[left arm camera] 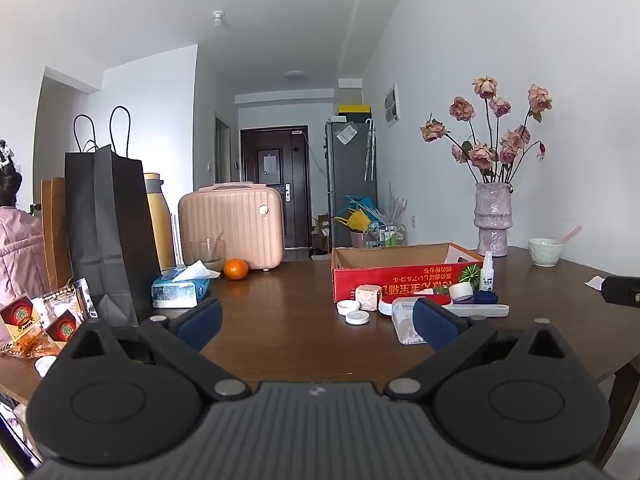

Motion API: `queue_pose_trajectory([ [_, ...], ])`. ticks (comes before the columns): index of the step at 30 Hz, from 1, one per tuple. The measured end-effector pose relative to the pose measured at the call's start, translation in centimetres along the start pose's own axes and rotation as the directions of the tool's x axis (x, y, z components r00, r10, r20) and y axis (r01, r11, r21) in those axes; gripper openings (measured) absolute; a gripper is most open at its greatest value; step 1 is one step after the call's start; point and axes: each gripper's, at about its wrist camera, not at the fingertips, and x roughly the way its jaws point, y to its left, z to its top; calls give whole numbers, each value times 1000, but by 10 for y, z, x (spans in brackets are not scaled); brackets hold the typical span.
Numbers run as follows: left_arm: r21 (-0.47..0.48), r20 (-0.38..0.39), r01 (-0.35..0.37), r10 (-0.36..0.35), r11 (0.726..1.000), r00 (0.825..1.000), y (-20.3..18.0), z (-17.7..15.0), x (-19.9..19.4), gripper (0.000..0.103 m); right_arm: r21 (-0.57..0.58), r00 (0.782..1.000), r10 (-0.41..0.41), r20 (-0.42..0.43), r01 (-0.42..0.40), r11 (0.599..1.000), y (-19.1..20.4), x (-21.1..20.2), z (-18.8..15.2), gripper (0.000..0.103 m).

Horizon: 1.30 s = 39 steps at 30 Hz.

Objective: Organize rigid objects

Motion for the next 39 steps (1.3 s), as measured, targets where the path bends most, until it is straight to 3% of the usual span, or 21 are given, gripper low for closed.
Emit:
queue_pose_trajectory([
  [4,-5,2,2,-2,1000,1000,1,1,0,103,18,999,-3,32,3,1000,-3,3,-2,103],
  [39,30,-15,12,-12,999,1000,-3,1,5,103,22,1000,-18,9,18,1000,-10,3,-5,103],
])
